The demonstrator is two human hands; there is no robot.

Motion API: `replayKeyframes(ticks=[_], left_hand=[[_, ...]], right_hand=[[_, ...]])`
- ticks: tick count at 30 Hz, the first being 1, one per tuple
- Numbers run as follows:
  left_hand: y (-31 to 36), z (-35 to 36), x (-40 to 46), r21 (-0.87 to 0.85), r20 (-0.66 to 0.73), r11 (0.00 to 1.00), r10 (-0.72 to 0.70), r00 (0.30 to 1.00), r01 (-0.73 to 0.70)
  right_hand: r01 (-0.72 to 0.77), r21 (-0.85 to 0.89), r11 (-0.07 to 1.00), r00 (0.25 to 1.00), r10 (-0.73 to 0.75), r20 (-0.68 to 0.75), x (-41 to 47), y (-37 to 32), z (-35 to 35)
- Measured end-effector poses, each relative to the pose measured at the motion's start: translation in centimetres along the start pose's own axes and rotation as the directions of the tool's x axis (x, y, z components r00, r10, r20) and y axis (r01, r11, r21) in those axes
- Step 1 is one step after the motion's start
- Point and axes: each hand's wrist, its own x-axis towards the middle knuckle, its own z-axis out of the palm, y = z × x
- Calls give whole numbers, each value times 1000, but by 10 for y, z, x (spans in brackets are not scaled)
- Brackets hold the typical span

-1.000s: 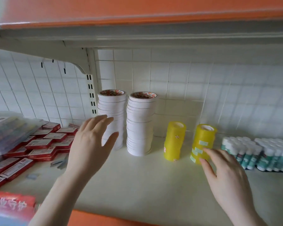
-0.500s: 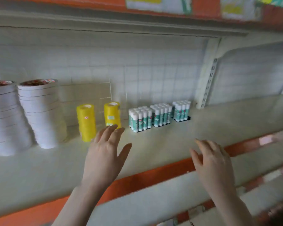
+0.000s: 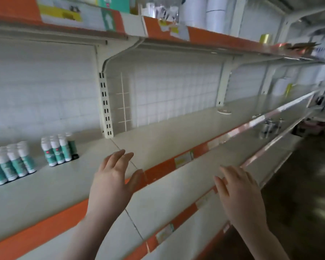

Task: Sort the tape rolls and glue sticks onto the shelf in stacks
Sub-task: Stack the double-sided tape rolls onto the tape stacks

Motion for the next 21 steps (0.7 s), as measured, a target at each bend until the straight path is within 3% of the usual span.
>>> replayKeyframes(ticks=[7, 21], left_hand=[[101, 104, 72, -71, 17, 995, 66, 998, -65], [221, 317, 254, -116, 71, 992, 63, 995, -55]], right_hand=[[-47, 12, 999, 999, 47, 9, 56, 133, 13], [-63, 26, 998, 997, 65, -44, 243, 359, 127]])
